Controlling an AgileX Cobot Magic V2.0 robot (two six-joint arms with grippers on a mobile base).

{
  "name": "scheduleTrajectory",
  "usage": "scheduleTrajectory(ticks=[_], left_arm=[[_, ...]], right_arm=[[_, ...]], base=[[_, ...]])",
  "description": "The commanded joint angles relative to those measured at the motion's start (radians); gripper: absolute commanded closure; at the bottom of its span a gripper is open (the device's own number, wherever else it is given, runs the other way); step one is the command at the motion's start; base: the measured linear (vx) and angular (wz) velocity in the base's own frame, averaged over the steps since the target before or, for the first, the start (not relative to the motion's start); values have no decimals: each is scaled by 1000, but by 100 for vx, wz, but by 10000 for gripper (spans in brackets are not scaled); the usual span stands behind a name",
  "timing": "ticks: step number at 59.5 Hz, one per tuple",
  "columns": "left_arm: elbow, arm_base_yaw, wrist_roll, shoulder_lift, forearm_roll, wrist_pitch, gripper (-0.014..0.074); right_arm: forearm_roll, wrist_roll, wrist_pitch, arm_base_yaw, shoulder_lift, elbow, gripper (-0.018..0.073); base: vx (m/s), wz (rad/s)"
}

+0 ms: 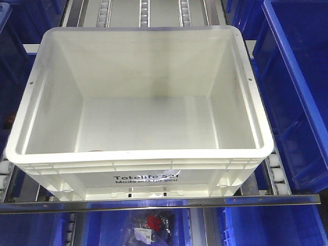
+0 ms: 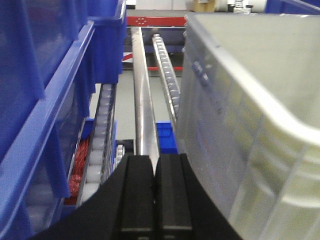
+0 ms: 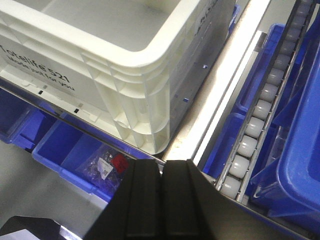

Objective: Place moving items into box and shelve

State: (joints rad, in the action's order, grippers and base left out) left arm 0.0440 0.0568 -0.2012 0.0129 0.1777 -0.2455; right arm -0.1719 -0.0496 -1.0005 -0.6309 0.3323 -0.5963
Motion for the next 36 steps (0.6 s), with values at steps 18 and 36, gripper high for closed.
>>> scheduleTrajectory(ticks=[18, 36], left_arm=[[-102, -21, -11, 15, 1, 283, 620], [-102, -24, 79, 15, -104, 258, 620]], right_arm=[[-9, 12, 61, 0, 11, -27, 575], [-8, 12, 50, 0, 11, -27, 575]], base=[[0, 0], [0, 0]])
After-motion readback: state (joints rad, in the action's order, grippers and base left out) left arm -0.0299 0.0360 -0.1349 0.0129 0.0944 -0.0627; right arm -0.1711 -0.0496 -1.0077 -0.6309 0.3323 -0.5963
